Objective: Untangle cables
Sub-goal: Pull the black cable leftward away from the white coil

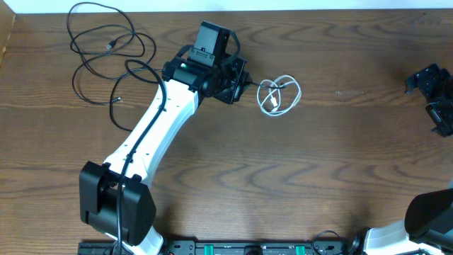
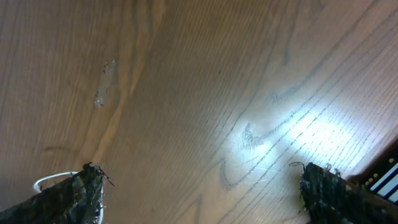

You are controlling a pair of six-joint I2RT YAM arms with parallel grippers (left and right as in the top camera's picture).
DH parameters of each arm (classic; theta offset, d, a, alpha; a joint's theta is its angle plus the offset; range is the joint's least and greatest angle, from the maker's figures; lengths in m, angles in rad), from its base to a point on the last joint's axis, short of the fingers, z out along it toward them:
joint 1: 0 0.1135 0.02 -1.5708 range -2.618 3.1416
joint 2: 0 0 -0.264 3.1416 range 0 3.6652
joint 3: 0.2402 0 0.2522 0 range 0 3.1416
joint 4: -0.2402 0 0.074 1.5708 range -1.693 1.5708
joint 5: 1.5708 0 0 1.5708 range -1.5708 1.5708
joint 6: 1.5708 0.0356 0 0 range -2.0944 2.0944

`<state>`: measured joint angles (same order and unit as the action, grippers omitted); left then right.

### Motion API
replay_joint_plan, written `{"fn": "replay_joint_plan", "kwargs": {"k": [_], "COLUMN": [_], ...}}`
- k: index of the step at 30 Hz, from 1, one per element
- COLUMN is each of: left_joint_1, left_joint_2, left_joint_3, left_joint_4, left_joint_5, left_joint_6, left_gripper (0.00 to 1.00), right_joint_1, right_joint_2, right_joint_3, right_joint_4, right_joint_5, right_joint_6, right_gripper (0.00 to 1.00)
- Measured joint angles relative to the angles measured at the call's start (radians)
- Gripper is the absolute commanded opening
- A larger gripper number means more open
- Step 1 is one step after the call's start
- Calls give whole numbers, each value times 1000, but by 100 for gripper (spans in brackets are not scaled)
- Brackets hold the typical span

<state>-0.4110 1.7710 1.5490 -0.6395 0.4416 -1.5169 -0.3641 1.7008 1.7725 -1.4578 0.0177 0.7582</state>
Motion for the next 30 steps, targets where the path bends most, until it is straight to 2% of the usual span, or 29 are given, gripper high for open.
{"fn": "replay_joint_plan", "kwargs": {"k": [4,10,14,16,19,22,26,28,30], "left_joint_1": [17,85,129,140,135,134,129,128,127], "left_joint_2": [0,0,0,0,0,0,0,0,0], "left_joint_3": [0,0,1,1,2,2,2,2,1], "left_joint_4": [-69,-80,-189,-192,-204,-287,-275,-293,-251], "left_joint_5": [21,140,163,185,141,135,140,196,340], "left_joint_6": [0,11,47,60,82,104,128,130,126], "left_gripper": [8,8,8,8,8,8,7,8,8], "right_joint_1": [0,0,0,0,0,0,0,0,0], "right_joint_2": [0,0,0,0,0,0,0,0,0], "right_joint_3": [0,0,0,0,0,0,0,0,0], "right_joint_4": [0,0,0,0,0,0,0,0,0], "right_joint_5": [0,0,0,0,0,0,0,0,0], "right_joint_6": [0,0,0,0,0,0,0,0,0], "right_gripper": [99,99,99,99,99,99,99,99,99]}}
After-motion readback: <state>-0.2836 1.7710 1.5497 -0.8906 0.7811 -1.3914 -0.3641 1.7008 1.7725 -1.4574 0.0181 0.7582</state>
